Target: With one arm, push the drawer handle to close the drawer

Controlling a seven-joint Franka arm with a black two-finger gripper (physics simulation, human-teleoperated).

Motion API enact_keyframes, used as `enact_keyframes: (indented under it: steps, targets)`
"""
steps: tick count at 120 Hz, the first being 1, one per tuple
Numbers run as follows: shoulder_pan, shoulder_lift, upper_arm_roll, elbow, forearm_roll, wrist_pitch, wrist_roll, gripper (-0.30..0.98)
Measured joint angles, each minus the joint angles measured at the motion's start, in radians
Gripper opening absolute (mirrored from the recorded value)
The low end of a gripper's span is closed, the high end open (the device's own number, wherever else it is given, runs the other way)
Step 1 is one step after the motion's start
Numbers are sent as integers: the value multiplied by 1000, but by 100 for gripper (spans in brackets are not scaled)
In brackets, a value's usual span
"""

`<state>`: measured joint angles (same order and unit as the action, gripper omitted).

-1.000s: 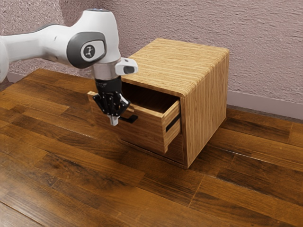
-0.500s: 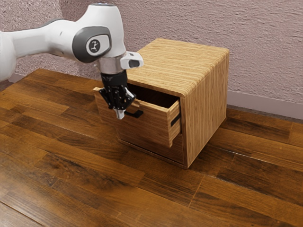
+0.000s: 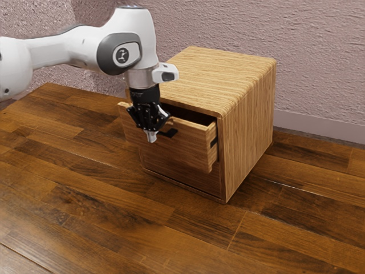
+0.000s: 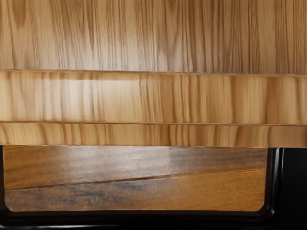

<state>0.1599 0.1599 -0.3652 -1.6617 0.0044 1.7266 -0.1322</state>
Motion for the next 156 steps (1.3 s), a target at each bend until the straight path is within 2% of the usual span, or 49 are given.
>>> enact_keyframes:
  steps: [75,121,156]
  targets:
    - [-6,51,2,72,1,0,1,-10]
    - [-7,97,2,134,28,0,2,-10]
    - [-40,146,2,194,31,0,7,-10]
